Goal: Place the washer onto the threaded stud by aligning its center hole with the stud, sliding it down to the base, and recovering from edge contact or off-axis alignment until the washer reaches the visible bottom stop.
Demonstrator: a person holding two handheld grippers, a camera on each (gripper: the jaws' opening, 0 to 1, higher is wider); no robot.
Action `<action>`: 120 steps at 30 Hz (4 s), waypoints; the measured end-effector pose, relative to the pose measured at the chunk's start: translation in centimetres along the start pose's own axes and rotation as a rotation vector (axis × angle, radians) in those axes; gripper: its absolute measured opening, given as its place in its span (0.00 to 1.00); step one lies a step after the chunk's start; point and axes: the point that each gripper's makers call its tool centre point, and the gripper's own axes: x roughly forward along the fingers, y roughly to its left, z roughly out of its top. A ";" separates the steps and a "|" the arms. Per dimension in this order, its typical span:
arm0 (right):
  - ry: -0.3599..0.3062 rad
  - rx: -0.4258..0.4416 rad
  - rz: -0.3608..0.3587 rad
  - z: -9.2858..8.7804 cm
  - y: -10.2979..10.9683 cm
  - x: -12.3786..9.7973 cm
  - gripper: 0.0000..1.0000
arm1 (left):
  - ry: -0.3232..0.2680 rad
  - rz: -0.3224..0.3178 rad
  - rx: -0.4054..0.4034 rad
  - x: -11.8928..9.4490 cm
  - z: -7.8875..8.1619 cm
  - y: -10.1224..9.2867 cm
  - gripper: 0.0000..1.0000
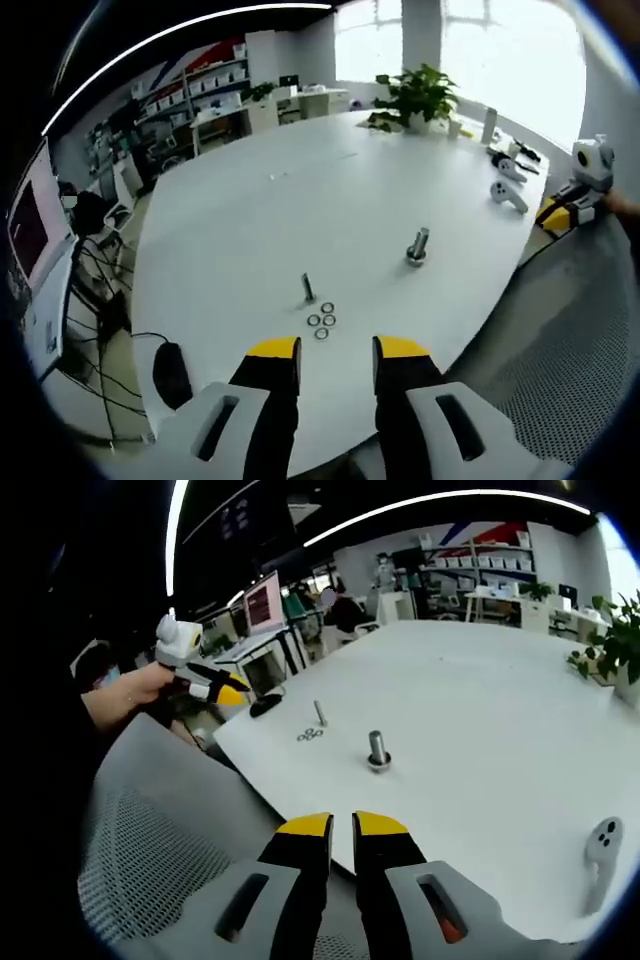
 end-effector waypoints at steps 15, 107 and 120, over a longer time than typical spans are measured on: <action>0.003 0.010 -0.049 0.1 -0.9 0.1 0.10 | 0.162 -0.113 0.122 5.9 -0.3 1.7 0.08; 0.031 0.045 -0.061 -0.4 -1.1 0.3 0.10 | 0.266 -0.158 0.239 13.2 -3.1 3.0 0.00; 0.024 0.041 -0.061 -0.2 -1.1 0.3 0.10 | 0.199 -0.146 0.249 11.5 0.3 2.8 0.00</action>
